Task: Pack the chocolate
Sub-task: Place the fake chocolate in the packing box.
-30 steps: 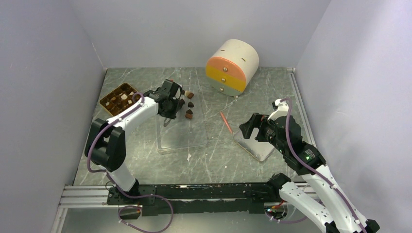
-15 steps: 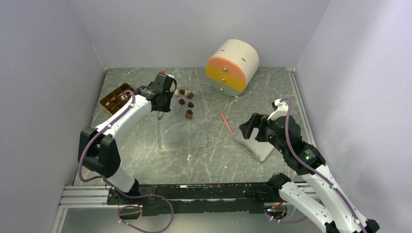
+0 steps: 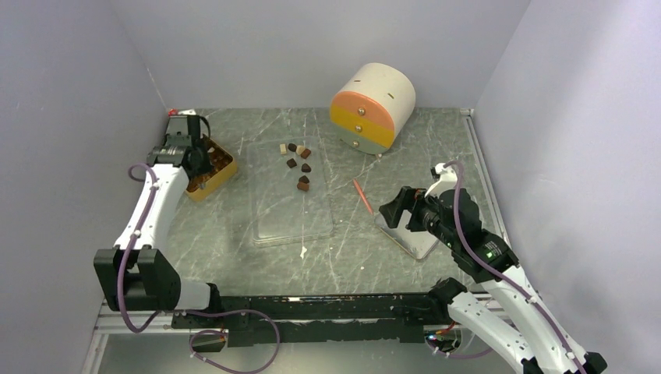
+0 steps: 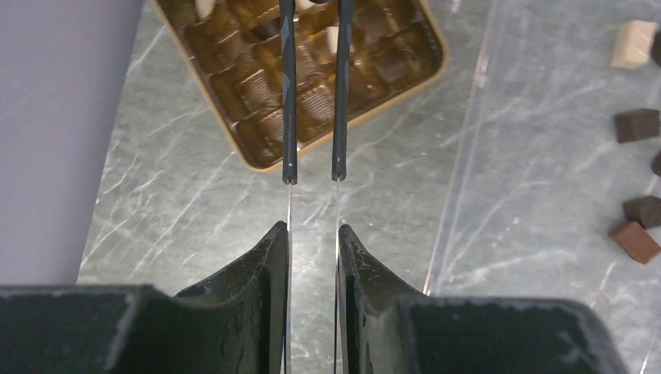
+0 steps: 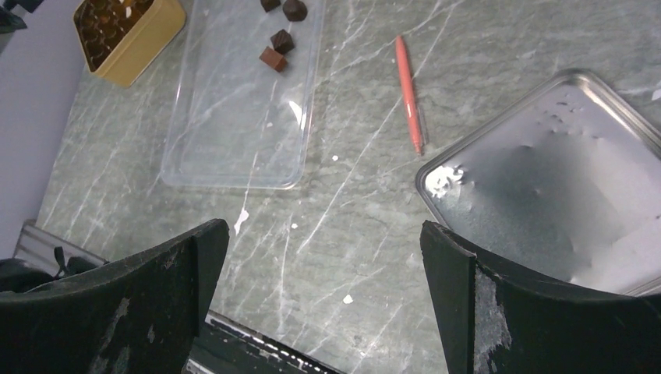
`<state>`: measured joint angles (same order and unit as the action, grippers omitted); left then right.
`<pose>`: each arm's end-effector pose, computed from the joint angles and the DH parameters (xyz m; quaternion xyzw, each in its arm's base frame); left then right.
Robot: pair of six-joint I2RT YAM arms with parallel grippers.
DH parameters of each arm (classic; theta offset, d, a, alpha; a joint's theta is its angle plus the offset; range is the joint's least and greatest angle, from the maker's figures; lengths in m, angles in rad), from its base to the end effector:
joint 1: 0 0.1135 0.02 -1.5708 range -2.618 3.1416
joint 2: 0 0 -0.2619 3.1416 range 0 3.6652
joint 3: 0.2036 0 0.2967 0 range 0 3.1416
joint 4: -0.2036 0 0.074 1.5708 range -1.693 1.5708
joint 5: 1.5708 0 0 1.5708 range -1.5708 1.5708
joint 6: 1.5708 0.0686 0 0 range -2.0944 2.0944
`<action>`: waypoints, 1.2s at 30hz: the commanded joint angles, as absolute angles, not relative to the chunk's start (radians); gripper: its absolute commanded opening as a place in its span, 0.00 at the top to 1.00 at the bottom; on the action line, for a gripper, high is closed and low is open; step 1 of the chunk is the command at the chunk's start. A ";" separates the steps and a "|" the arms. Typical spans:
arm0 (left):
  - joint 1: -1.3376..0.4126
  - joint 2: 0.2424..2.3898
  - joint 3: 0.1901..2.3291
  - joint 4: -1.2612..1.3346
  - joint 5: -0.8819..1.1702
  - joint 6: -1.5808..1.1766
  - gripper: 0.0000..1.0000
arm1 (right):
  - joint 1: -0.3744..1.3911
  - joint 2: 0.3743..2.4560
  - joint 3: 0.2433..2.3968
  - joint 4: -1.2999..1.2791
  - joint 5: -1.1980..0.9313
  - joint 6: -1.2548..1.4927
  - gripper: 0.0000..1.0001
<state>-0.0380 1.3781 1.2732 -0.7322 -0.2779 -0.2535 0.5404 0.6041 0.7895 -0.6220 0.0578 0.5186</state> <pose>0.3593 0.0052 0.2958 -0.1488 0.9138 0.0763 0.3702 0.1805 0.1037 0.3145 0.0063 0.8432 0.2502 0.4757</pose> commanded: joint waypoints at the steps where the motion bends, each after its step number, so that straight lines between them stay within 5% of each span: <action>1: 0.042 1.327 1.223 -0.683 -0.258 -0.282 0.78 | 0.543 0.610 0.781 -0.552 0.005 0.506 0.01; 36: 0.201 1.397 1.144 -0.660 -0.250 -0.271 0.75 | 0.553 0.634 0.787 -0.546 0.022 0.461 0.00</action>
